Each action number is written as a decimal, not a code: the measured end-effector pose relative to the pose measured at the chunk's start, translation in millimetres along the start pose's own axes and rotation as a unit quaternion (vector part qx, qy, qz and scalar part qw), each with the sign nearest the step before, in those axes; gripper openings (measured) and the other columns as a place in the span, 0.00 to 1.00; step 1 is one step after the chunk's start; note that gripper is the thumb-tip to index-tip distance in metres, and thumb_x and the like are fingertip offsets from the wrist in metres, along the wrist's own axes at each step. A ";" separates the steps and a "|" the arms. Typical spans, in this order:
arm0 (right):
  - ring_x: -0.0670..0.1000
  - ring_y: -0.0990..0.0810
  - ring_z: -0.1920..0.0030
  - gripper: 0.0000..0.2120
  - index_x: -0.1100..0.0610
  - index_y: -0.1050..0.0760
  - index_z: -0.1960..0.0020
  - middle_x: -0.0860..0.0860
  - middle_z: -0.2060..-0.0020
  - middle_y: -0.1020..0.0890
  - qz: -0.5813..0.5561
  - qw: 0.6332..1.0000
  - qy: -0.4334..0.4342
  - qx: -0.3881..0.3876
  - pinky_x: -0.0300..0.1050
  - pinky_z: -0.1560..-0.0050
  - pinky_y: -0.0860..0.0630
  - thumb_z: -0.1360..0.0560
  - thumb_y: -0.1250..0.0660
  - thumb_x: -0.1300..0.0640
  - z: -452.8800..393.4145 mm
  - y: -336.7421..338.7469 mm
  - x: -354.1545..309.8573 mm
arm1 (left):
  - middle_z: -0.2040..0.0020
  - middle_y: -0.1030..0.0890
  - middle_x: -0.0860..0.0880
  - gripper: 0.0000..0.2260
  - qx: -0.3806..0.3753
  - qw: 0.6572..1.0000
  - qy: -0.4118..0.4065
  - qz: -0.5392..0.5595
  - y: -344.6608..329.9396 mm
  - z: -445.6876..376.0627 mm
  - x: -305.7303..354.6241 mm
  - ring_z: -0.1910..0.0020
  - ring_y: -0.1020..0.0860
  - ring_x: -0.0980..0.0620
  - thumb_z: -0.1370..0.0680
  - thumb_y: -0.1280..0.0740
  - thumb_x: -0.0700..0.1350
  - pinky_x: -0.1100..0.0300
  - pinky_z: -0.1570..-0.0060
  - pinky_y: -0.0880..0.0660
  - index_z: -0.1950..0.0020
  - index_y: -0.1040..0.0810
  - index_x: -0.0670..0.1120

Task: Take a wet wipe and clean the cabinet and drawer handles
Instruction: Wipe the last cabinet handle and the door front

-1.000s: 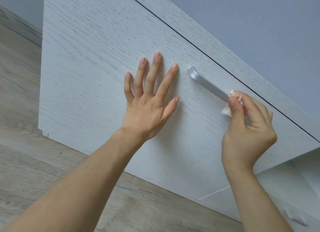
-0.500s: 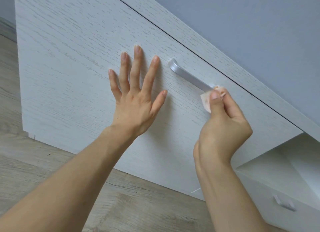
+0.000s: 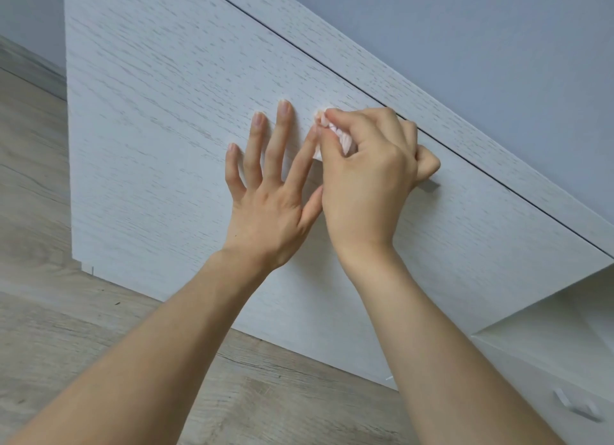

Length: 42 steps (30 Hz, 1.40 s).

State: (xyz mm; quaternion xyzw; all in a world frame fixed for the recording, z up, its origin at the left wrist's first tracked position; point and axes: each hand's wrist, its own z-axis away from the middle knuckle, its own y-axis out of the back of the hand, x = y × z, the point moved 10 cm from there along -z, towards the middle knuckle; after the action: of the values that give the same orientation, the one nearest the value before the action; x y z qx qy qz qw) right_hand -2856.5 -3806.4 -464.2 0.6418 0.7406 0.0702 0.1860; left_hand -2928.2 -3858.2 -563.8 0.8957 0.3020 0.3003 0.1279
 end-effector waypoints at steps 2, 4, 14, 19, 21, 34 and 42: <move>0.50 0.22 0.55 0.04 0.51 0.17 0.57 0.45 0.60 0.17 0.010 0.999 0.027 0.019 0.48 0.51 0.40 0.29 0.28 0.59 1.2 1.5 -0.8 | 0.23 0.48 0.42 0.27 0.013 1.000 -0.008 -0.012 2.3 0.3 0.9 0.26 0.53 0.44 0.20 0.51 0.59 0.45 0.31 0.58 0.23 0.50 0.52; 0.51 0.21 0.56 0.05 0.54 0.16 0.57 0.47 0.60 0.17 -0.012 0.998 0.044 0.042 0.47 0.51 0.36 0.30 0.27 0.62 2.9 5.7 -1.3 | 0.24 0.48 0.42 0.27 0.031 0.999 -0.019 -0.021 5.0 0.6 2.6 0.27 0.51 0.43 0.20 0.50 0.57 0.43 0.32 0.54 0.23 0.48 0.49; 0.42 0.26 0.55 0.05 0.51 0.17 0.57 0.42 0.61 0.17 -0.018 0.992 0.006 0.125 0.49 0.48 0.36 0.31 0.27 0.60 15.9 31.3 6.4 | 0.24 0.48 0.43 0.27 0.035 0.998 -0.016 -0.039 1.1 0.4 0.0 0.26 0.50 0.43 0.20 0.50 0.58 0.43 0.32 0.56 0.23 0.46 0.49; 0.47 0.23 0.54 0.08 0.52 0.19 0.53 0.41 0.59 0.20 -0.033 0.988 -0.049 0.141 0.59 0.51 0.25 0.30 0.28 0.62 28.5 62.9 42.8 | 0.23 0.48 0.39 0.27 0.011 1.000 -0.012 -0.018 -2.3 0.4 0.8 0.26 0.54 0.40 0.19 0.50 0.57 0.38 0.32 0.54 0.22 0.48 0.48; 0.46 0.22 0.54 0.10 0.51 0.20 0.52 0.43 0.58 0.20 -0.055 0.985 -0.100 0.131 0.57 0.51 0.23 0.30 0.28 0.64 32.0 72.3 63.7 | 0.23 0.49 0.39 0.27 0.002 1.000 -0.004 -0.008 -2.1 0.8 1.2 0.26 0.55 0.41 0.19 0.50 0.57 0.36 0.31 0.53 0.22 0.48 0.48; 0.41 0.16 0.59 0.06 0.58 0.19 0.49 0.48 0.57 0.15 -0.299 0.859 -0.397 0.124 0.37 0.52 0.20 0.25 0.32 0.63 41.9 54.5 125.3 | 0.22 0.54 0.42 0.28 -0.030 0.999 0.009 0.011 0.6 2.1 0.6 0.25 0.58 0.44 0.19 0.50 0.58 0.41 0.30 0.57 0.22 0.50 0.51; 0.40 0.16 0.60 0.07 0.60 0.19 0.48 0.48 0.57 0.15 -0.315 0.833 -0.431 0.144 0.37 0.52 0.20 0.25 0.32 0.63 49.6 53.3 118.3 | 0.22 0.56 0.43 0.28 -0.042 0.999 0.018 0.017 -1.2 3.2 0.9 0.25 0.59 0.45 0.19 0.49 0.58 0.40 0.29 0.58 0.22 0.52 0.52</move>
State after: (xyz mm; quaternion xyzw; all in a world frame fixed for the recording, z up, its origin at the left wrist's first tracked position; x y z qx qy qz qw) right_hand -2801.7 -3688.7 -513.5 0.3589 0.7494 -0.3832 0.4036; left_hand -2926.2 -3856.8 -566.3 0.8892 0.2758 0.3308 0.1544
